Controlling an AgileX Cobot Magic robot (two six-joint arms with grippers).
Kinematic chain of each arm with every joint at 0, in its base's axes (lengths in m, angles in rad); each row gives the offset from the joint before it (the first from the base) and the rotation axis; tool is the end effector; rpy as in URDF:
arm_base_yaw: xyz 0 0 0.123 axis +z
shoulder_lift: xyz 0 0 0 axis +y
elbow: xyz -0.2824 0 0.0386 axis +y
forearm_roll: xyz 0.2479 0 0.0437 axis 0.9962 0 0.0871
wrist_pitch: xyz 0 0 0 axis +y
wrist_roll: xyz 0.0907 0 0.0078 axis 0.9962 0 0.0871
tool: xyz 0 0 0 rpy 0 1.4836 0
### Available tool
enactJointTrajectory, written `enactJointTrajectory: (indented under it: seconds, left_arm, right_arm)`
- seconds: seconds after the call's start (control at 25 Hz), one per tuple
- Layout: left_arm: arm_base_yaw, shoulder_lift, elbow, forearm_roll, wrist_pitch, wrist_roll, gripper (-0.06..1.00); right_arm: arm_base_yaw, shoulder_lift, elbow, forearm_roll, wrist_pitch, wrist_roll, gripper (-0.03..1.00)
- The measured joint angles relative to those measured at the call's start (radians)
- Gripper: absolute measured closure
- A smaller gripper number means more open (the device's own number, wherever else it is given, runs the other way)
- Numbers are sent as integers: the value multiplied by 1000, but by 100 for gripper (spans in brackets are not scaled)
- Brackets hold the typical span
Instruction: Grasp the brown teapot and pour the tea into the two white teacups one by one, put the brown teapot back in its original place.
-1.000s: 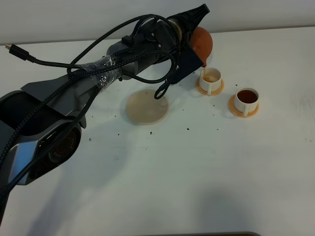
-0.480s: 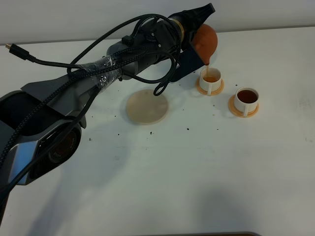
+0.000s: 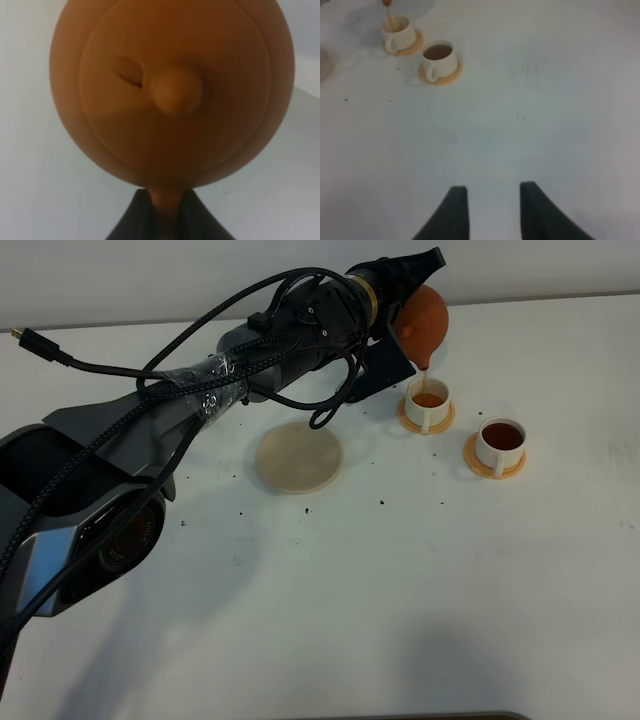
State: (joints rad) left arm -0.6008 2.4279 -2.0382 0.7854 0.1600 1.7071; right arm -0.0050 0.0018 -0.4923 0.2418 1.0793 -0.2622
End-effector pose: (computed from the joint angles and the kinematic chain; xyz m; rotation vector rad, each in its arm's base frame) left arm 0.4738 -0.3122 0.1883 2.2377 0.1438 1.2554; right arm -0.0057 0.0193 0.2755 -0.2753 2.0318 0.1249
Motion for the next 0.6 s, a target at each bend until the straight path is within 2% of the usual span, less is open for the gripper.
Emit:
enactJointTrajectory:
  seconds: [0.6]
  left_arm:
    - [-1,0,0,0,-51,54,83]
  right_arm:
    - [0,0,0,0,0,0,73]
